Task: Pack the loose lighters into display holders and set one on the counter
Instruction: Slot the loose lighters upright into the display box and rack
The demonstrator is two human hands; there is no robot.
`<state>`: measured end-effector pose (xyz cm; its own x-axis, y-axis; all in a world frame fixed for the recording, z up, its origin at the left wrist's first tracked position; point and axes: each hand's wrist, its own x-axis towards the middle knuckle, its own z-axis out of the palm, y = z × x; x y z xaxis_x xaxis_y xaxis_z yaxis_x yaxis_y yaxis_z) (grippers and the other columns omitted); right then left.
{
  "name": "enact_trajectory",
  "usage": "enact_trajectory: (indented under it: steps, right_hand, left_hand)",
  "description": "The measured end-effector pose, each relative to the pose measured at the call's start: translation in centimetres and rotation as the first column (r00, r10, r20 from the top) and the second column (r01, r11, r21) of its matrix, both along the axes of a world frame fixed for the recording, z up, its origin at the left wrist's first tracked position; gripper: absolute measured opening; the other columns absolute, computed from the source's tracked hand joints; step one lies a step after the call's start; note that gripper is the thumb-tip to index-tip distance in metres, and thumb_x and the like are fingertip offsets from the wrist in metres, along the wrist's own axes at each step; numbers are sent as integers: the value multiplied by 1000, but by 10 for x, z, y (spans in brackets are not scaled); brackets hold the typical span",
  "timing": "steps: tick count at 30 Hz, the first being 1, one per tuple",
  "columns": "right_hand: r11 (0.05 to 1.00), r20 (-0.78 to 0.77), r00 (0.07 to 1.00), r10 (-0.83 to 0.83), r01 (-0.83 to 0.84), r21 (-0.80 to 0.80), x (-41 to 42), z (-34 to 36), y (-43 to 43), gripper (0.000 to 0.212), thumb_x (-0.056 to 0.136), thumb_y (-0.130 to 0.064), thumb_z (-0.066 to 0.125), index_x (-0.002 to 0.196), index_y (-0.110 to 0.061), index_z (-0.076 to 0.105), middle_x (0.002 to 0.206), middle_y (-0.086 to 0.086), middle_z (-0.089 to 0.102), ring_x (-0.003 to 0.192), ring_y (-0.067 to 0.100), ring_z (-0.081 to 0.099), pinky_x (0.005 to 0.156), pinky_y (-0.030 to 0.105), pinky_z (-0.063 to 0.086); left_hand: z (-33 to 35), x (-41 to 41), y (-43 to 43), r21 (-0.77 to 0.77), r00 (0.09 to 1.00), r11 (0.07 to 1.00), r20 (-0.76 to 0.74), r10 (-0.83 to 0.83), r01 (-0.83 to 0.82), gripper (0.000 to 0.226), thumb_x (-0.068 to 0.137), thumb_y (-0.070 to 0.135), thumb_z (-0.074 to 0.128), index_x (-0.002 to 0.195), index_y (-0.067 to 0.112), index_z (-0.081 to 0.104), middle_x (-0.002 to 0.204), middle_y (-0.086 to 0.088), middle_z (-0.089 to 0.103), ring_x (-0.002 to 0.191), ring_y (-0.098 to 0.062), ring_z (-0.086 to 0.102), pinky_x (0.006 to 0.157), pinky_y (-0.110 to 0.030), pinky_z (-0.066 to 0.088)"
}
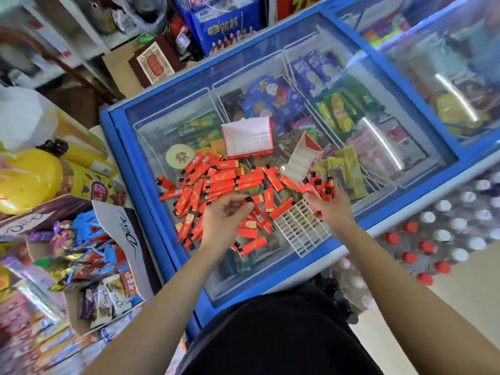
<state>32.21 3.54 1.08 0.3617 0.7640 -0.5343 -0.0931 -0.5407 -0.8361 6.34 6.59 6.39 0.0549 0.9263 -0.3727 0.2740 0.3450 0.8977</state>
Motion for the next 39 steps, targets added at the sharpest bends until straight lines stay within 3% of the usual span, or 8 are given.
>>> enact_trajectory:
  steps: [4, 8, 13, 18, 23, 28, 33, 39]
  right_hand:
    - [998, 30, 998, 63, -63, -8, 0, -4, 17, 21, 82, -21, 83, 95, -12, 70, 69, -7, 69, 61, 10, 64, 52, 23, 52]
    - [974, -35, 974, 225, -225, -2, -14, -12, 9, 27, 81, -27, 84, 84, -7, 65, 66, 4, 63, 59, 20, 60, 54, 31, 53]
    - [1000, -174, 985, 23, -21, 17, -13, -14, -6, 24, 85, -25, 81, 97, -8, 68, 71, 10, 59, 67, 23, 57, 55, 31, 49]
    - [996, -104, 991, -86, 84, -30, 7, -14, -14, 20, 85, -21, 80, 101, -13, 71, 72, 6, 67, 68, 21, 62, 52, 28, 50]
    - [992, -20, 993, -119, 118, -48, 26, -8, -21, 18, 85, -20, 80, 100, -17, 70, 74, -1, 68, 67, 14, 64, 55, 29, 54]
    - [988, 54, 991, -122, 126, -89, 27, -13, -39, 18, 84, -21, 81, 93, -18, 65, 75, 5, 67, 62, 19, 60, 53, 30, 54]
    - [988, 69, 989, -131, 136, -79, 23, -16, -52, 16, 84, -23, 82, 89, -25, 67, 78, 2, 69, 63, 17, 60, 54, 31, 57]
    - [977, 80, 981, -177, 185, -106, 25, -24, -60, 19, 82, -27, 83, 94, -24, 69, 86, 5, 72, 64, 16, 62, 54, 29, 55]
  left_hand:
    - [8, 28, 34, 85, 998, 995, -14, -54, 55, 20, 85, 14, 82, 98, 27, 73, 89, 4, 75, 82, -8, 72, 75, -20, 58]
    - [7, 43, 54, 147, 990, 980, -45, -130, 136, 23, 85, 9, 82, 99, 24, 74, 84, 5, 74, 75, -1, 69, 72, -19, 57]
    - [4, 46, 74, 197, 975, 957, -104, -195, 213, 27, 84, 4, 80, 108, 17, 75, 86, 6, 73, 75, 3, 65, 72, -12, 52]
    - [4, 61, 91, 301, 937, 889, -167, -307, 345, 33, 87, 7, 78, 110, 30, 73, 93, 13, 72, 80, -2, 65, 78, -16, 53]
    - [-3, 62, 82, 264, 867, 827, -204, -455, 497, 29, 85, 9, 81, 111, 19, 77, 96, 9, 72, 78, 0, 65, 78, -17, 52]
    - [-25, 49, 42, 162, 902, 893, -184, -390, 420, 26, 85, 12, 82, 107, 25, 76, 90, 9, 73, 81, -13, 70, 78, -27, 58]
    - [-29, 70, 20, 119, 951, 946, -107, -289, 301, 33, 85, 8, 80, 94, 39, 69, 89, 19, 75, 79, -8, 72, 75, -24, 59]
    - [-40, 106, 21, 163, 948, 937, -129, -291, 309, 26, 86, 12, 81, 97, 33, 71, 89, 14, 74, 81, -5, 71, 78, -22, 59]
